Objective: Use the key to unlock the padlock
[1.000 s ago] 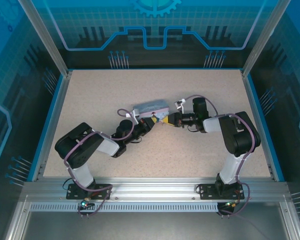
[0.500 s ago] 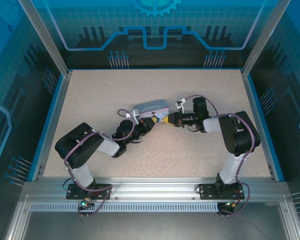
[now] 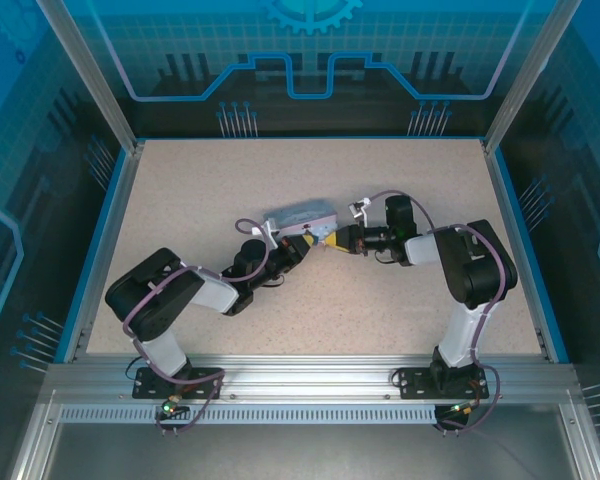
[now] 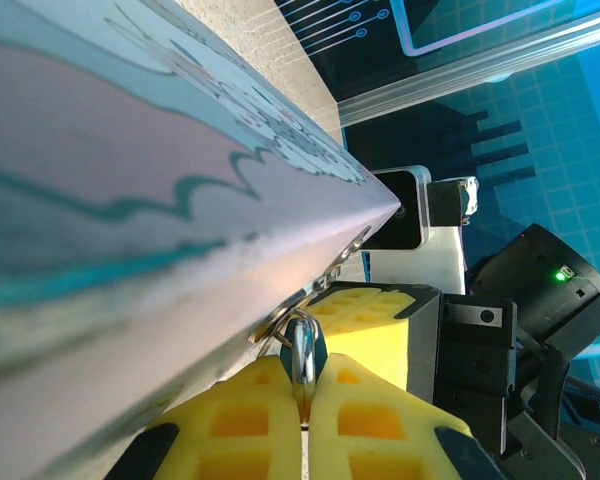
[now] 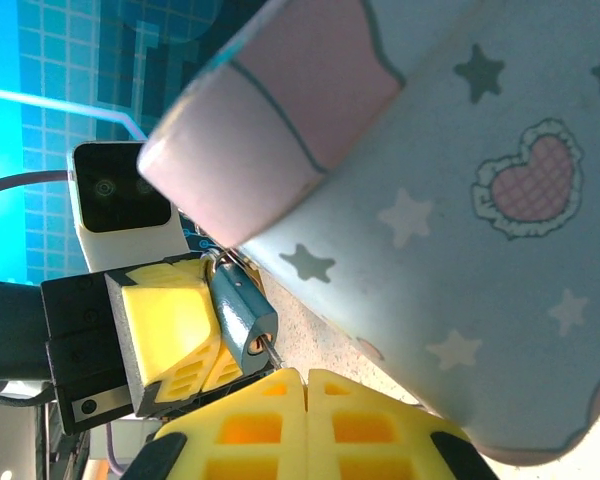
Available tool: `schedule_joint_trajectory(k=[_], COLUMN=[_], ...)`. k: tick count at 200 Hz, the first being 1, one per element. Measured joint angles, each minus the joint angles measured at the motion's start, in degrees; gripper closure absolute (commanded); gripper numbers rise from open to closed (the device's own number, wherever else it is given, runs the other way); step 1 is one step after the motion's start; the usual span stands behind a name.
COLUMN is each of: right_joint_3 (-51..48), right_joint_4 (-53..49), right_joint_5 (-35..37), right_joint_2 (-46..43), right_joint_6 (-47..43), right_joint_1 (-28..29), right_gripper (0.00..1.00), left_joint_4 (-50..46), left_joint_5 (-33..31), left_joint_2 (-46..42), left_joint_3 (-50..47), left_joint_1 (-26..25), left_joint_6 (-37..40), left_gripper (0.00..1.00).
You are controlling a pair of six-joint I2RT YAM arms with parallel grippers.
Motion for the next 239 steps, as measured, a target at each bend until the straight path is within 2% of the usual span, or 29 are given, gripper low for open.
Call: schedule_joint_trajectory(k=[85, 239], right_joint_3=[-0.96, -0.98], right_joint_4=[7.69, 9.05], right_joint_5=[-0.79, -0.9], right_joint_2=[0.02, -2.32], right_joint_6=[7.19, 9.75], right_joint_1=[-0.66, -1.03], right_gripper=[0.96, 0.96], left_joint_4=[0.66, 1.16], left_joint_5=[-0.9, -3.17], left_joint_2=[-0.02, -0.44], left_joint_3=[1.14, 3.02], left_joint_1=[0.0, -1.18], left_joint_6=[-0.92, -2.82], left_gripper=[1.0, 1.0])
